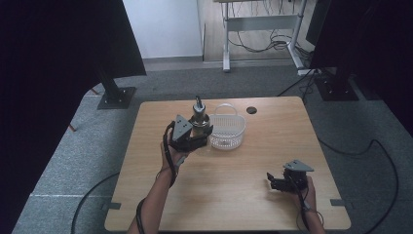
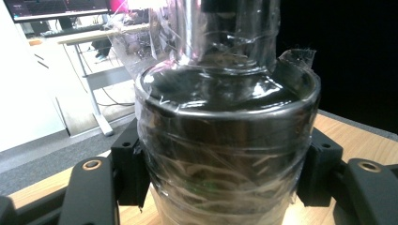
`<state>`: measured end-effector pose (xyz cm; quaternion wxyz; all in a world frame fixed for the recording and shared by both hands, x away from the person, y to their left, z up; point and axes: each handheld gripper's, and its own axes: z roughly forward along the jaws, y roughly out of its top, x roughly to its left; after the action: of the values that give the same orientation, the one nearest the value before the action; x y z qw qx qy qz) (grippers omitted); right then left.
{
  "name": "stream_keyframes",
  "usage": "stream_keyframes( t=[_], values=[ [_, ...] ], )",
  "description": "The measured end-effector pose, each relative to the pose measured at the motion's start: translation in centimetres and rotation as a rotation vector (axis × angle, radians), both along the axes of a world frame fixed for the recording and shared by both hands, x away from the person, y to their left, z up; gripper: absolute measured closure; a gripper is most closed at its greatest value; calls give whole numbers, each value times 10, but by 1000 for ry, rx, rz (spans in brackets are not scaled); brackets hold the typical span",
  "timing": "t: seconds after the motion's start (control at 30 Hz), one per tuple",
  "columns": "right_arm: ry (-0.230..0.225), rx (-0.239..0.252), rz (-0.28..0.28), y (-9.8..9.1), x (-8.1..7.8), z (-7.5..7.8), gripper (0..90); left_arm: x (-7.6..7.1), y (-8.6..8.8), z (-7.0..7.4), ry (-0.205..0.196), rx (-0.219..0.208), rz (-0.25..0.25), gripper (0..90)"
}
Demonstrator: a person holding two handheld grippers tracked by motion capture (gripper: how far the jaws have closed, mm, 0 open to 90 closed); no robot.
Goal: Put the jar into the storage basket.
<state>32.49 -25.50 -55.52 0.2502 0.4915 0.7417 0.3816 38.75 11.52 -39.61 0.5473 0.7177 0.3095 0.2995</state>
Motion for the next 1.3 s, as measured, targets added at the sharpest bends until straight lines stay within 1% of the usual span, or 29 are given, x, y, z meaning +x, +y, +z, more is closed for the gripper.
stream_keyframes(
  t=[0.07, 0.2, 0.63, 1.03, 1.3],
  values=[
    [-1, 2, -1, 0, 0, 0, 93, 2, -2, 0, 0, -3, 3, 335],
    [2, 0, 1, 0, 0, 0, 93, 6, -5, 0, 5, -10, -5, 335],
    [2, -3, 4, 0, 0, 0, 93, 18, -14, 2, 14, 12, -9, 334],
    [3, 4, 4, 0, 0, 0, 93, 28, -22, 8, 9, 25, -18, 334],
    [4, 1, 6, 0, 0, 0, 93, 36, -28, 10, 18, 32, -16, 334]
  ],
)
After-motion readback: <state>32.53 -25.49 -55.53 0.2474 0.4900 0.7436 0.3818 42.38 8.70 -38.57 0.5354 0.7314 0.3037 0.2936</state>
